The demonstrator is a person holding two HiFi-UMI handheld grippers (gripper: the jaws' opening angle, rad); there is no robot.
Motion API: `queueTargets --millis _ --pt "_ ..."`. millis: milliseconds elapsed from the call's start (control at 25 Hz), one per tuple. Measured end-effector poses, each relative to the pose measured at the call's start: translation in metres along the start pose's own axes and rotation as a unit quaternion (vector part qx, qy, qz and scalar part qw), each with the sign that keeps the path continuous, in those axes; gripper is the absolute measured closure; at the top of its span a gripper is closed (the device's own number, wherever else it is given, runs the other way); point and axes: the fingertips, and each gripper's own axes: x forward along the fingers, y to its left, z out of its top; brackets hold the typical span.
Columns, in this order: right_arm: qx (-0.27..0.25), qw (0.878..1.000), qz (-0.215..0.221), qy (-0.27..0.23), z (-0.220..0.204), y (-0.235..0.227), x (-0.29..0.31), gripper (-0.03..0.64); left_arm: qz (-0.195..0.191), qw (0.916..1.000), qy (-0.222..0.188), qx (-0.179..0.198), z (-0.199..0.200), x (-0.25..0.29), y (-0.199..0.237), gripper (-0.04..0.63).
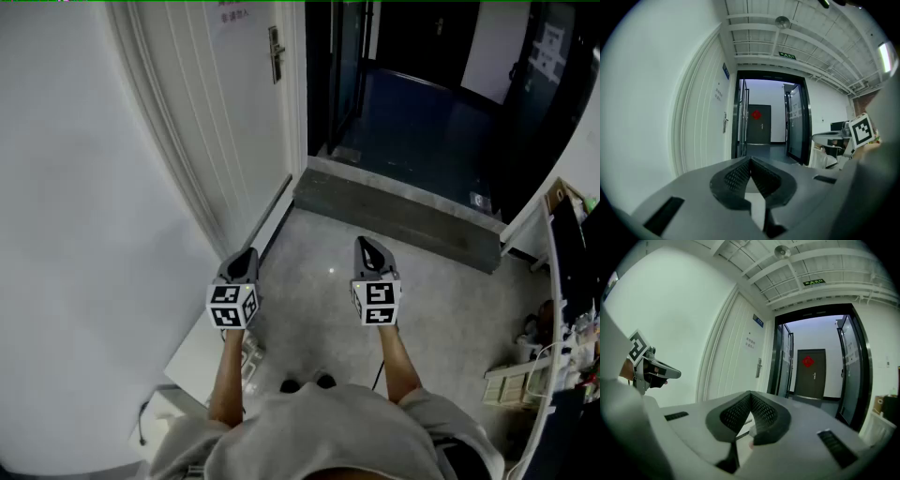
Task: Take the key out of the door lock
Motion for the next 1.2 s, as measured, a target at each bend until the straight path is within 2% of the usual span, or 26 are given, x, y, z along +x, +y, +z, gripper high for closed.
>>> queueTargets --millis 640,1200 --pt "-0.008 1.0 0.01 -0.016 -0.004 -0.032 0.006 0.594 0.012 0.9999 0.001 -0.005 0.0 0.022 -0.026 0.577" --pt "-0.013 0.999 0.042 -0.009 -0.022 -0.054 0.019 0.594 0.027 0.9996 -0.002 0.0 0.003 0.044 -0.051 0.577"
